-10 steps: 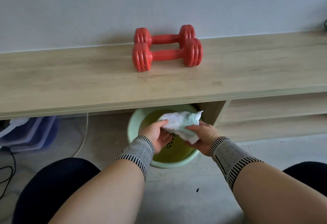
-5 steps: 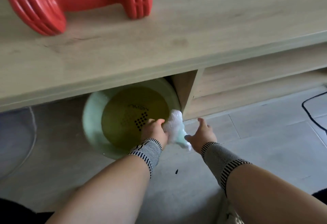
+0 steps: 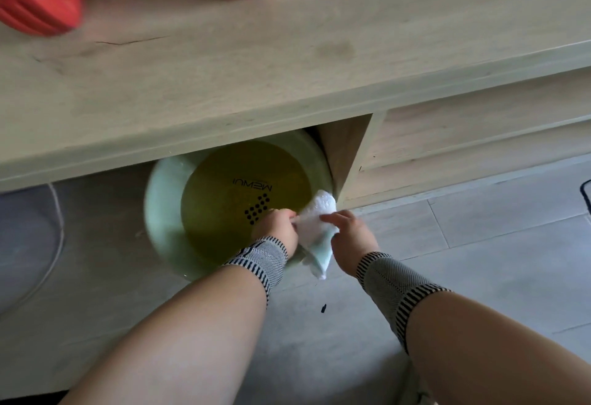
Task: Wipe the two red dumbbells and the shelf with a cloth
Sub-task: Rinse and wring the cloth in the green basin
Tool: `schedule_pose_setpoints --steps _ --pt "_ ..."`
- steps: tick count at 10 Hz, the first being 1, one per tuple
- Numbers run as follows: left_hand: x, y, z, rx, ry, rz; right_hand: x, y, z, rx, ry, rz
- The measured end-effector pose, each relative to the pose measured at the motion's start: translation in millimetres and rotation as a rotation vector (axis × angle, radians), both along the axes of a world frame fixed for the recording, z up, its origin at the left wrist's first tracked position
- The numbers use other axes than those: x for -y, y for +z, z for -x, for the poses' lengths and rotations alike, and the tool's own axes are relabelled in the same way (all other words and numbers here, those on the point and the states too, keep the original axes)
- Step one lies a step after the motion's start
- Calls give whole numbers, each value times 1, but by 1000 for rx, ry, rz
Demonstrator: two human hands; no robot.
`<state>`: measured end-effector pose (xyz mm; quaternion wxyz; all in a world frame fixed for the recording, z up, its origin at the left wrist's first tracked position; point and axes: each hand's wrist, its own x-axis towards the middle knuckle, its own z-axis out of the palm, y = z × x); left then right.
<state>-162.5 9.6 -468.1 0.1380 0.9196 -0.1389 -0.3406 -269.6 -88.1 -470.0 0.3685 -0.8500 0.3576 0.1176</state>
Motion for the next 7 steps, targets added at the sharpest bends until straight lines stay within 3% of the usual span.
schedule_pose_setpoints --steps 1,2,3,5,7 --pt "-3 3 -3 142 -36 37 -5 -3 -5 72 1 71" --pt "-8 5 13 10 -207 87 -6 -7 -10 133 -111 83" --pt "-11 2 20 -122 -297 56 -4 -6 -18 98 -87 117" --pt "-8 1 8 -259 -342 22 2 6 -23 -63 221 139" --pt "-6 32 2 -178 -227 128 16 50 -32 -275 406 102"
